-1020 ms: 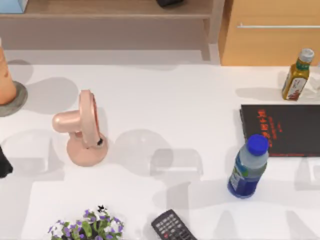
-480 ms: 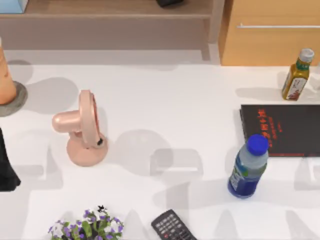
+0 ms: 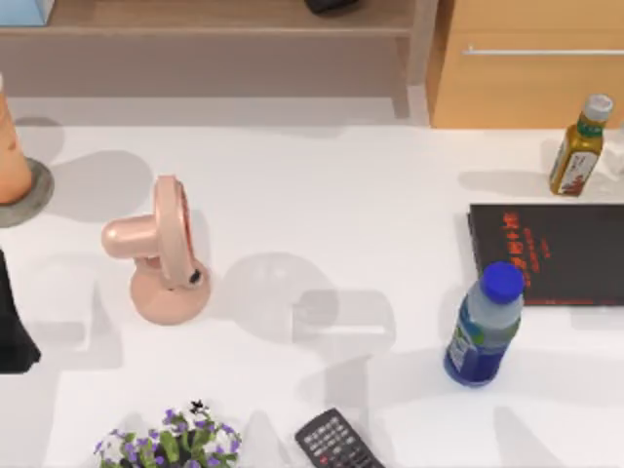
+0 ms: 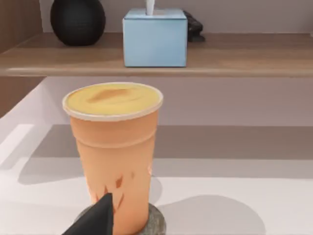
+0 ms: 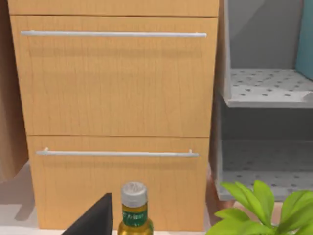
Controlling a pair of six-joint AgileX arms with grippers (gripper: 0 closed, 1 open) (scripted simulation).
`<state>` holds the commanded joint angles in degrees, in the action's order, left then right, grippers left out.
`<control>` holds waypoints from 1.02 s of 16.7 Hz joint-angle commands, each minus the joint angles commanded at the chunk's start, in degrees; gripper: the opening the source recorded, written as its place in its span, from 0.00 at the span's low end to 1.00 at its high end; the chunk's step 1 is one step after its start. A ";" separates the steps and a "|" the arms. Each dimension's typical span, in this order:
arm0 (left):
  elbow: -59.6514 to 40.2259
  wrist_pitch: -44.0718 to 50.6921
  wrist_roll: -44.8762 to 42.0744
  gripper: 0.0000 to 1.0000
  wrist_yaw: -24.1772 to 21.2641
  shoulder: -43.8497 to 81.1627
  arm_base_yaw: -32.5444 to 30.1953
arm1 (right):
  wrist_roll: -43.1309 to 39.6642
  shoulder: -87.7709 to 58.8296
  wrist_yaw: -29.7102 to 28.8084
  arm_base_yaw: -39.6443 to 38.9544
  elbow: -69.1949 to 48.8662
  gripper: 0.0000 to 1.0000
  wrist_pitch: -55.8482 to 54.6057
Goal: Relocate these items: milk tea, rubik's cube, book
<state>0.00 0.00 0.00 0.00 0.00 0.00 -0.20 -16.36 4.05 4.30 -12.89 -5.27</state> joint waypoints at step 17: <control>0.00 0.00 0.00 1.00 0.00 0.00 0.00 | -0.25 -87.80 18.71 19.94 -60.75 1.00 -24.96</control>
<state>0.00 0.00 0.00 0.00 0.00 0.00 -0.45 -104.16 22.76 24.24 -73.64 -30.23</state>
